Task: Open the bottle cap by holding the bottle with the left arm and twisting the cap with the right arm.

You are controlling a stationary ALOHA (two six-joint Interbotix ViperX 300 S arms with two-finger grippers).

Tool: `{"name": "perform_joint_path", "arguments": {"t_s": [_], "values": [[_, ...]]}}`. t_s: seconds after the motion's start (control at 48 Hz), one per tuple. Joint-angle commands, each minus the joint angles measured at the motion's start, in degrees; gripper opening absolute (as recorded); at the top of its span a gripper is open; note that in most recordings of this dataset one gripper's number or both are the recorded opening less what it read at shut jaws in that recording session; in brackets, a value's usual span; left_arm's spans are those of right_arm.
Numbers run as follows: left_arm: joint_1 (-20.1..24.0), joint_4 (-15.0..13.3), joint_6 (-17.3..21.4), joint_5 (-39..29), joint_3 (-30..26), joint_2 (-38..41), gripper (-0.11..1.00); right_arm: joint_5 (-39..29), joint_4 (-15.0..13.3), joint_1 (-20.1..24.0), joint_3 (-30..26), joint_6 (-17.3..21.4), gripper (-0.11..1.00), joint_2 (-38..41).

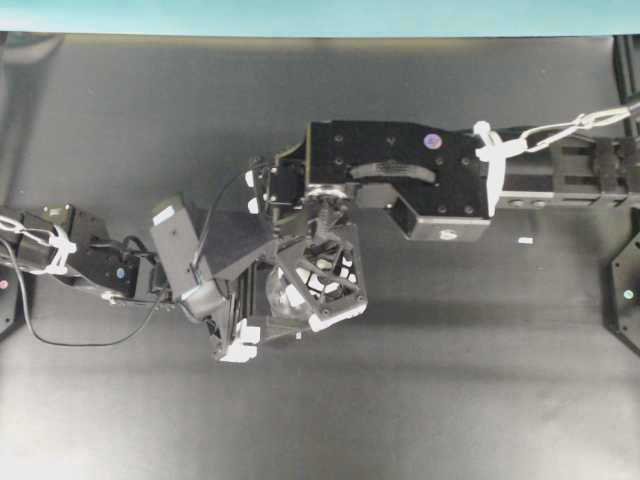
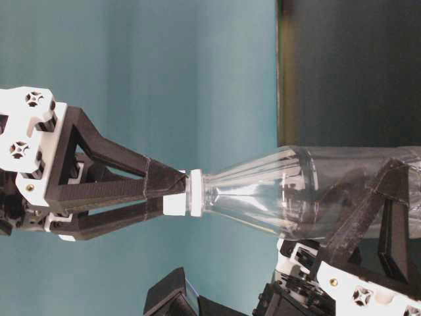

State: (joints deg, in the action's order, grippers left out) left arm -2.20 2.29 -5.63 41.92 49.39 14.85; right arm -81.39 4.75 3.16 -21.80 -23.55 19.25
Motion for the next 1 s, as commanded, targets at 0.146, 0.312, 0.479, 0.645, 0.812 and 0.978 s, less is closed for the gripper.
{"name": "perform_joint_path", "arguments": {"t_s": [0.146, 0.312, 0.479, 0.645, 0.812, 0.978], "values": [[-0.2, 0.3, -0.2, -0.5, -0.4, 0.2, 0.81, 2.6, -0.1, -0.1, 2.2, 2.0, 0.61, -1.6], [-0.2, 0.3, -0.2, -0.6, -0.4, 0.2, 0.81, 4.4, -0.3, -0.2, 2.4, 4.7, 0.79, -3.6], [0.0, 0.3, -0.2, -0.6, -0.5, 0.2, 0.81, 4.2, -0.3, -0.1, 3.2, 8.6, 0.78, -6.9], [0.0, 0.3, -0.1, -0.6, -0.6, 0.3, 0.81, 4.7, -0.3, 0.1, 6.5, 11.6, 0.78, -11.7], [0.3, 0.3, -0.3, -0.6, -0.7, 0.2, 0.94, 7.1, -0.3, 0.4, 12.7, 15.0, 0.78, -16.9], [0.4, 0.3, -0.2, -0.6, -0.7, -0.6, 0.99, 12.8, -0.2, 1.0, 19.9, 19.3, 0.78, -21.9]]}}
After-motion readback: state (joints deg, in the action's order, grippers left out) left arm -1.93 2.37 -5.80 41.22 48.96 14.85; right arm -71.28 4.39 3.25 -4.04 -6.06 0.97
